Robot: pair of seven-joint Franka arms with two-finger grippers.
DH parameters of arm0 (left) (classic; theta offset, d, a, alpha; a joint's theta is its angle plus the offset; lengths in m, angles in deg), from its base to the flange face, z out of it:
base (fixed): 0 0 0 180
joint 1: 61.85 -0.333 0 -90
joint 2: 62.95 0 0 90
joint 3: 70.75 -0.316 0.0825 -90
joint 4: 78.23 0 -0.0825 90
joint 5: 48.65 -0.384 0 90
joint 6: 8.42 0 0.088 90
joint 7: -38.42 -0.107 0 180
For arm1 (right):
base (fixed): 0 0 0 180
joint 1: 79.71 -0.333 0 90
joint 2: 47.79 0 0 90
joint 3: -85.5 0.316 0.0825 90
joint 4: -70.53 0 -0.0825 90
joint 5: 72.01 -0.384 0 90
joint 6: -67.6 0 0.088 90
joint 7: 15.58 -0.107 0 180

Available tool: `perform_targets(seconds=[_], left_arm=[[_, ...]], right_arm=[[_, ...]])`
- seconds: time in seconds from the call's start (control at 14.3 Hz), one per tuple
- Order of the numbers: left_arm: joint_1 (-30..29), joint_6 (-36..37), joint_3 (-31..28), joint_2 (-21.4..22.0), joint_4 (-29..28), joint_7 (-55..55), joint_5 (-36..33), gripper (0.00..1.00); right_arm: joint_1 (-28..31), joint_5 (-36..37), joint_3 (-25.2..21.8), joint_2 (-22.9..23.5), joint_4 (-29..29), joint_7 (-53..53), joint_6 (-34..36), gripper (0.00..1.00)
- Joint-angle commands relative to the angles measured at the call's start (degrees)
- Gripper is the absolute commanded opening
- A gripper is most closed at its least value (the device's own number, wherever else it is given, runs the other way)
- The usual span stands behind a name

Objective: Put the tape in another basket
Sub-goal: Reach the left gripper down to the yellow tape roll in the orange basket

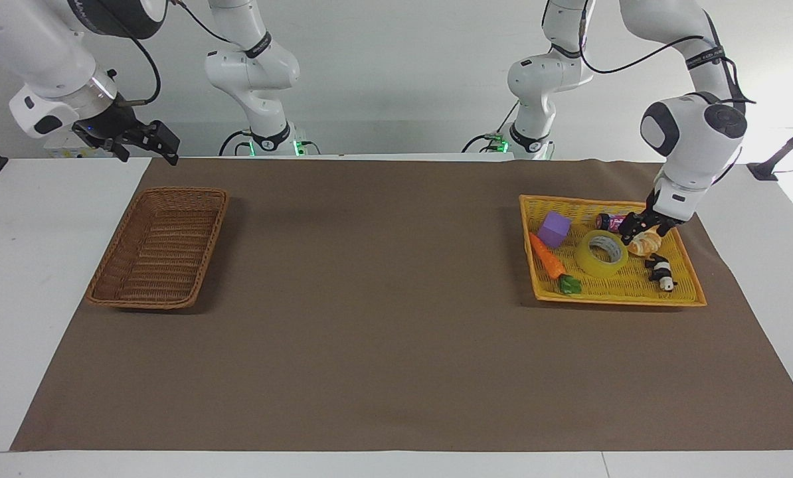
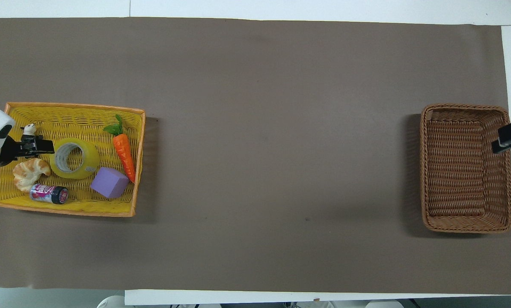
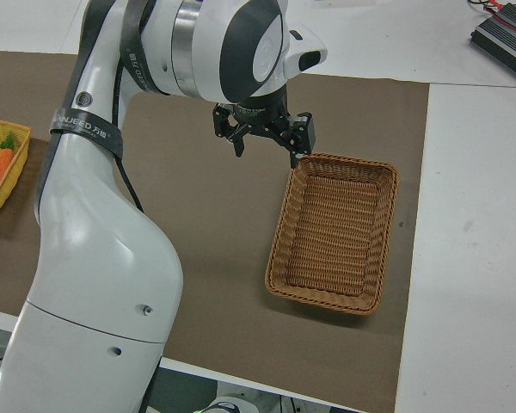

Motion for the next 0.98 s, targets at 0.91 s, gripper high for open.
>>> perform_targets(seconds=[0.91], left_arm=[[1.96, -4.87, -0.4, -4.39, -5.07, -4.16, -0.57, 0.72]], right_arm=[[0.2, 0.17, 0.17, -1.31, -1.55, 1.04, -0.43, 0.99]])
